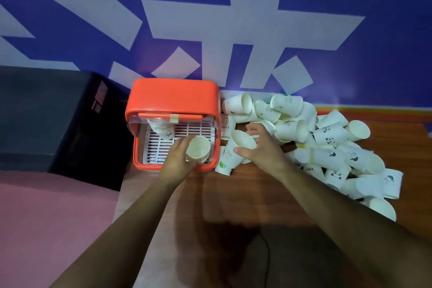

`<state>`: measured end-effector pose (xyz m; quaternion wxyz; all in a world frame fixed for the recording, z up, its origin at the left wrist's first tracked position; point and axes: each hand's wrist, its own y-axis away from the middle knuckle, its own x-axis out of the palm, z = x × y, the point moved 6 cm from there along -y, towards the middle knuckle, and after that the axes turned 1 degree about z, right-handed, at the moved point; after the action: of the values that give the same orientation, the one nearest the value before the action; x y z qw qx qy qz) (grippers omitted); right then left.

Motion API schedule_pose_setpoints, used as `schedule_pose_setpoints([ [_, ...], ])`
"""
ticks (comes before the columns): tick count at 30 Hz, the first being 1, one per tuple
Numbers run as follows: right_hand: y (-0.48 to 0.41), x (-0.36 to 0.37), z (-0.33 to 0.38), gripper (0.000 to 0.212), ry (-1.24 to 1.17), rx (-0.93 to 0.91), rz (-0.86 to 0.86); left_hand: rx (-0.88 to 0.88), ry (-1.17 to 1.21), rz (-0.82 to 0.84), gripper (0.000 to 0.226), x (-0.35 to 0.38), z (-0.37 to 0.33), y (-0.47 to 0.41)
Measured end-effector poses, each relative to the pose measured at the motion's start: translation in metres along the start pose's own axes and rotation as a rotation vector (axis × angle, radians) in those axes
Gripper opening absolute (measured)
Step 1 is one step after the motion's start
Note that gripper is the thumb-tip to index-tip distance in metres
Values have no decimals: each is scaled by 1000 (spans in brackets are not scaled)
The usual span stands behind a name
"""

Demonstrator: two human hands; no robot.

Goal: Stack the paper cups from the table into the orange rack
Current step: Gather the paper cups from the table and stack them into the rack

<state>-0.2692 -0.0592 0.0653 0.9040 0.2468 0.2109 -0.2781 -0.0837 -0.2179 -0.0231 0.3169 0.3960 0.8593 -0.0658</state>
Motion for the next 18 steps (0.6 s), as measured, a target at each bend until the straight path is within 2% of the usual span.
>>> schedule_pose_setpoints([
  [3,-4,11,2,81,60,-15,-4,-66,55,94,82,3,12,-5],
  [9,-10,45,21,72,108,-116,44,-94,137,210,89,-1,28,-6],
  [13,-11,67,31,76,200,-227,92,-114,197,225,70,-4,35,-7],
  [18,-20,87,28,79,417,-358,153,-56,140,302,74,-9,33,-21],
])
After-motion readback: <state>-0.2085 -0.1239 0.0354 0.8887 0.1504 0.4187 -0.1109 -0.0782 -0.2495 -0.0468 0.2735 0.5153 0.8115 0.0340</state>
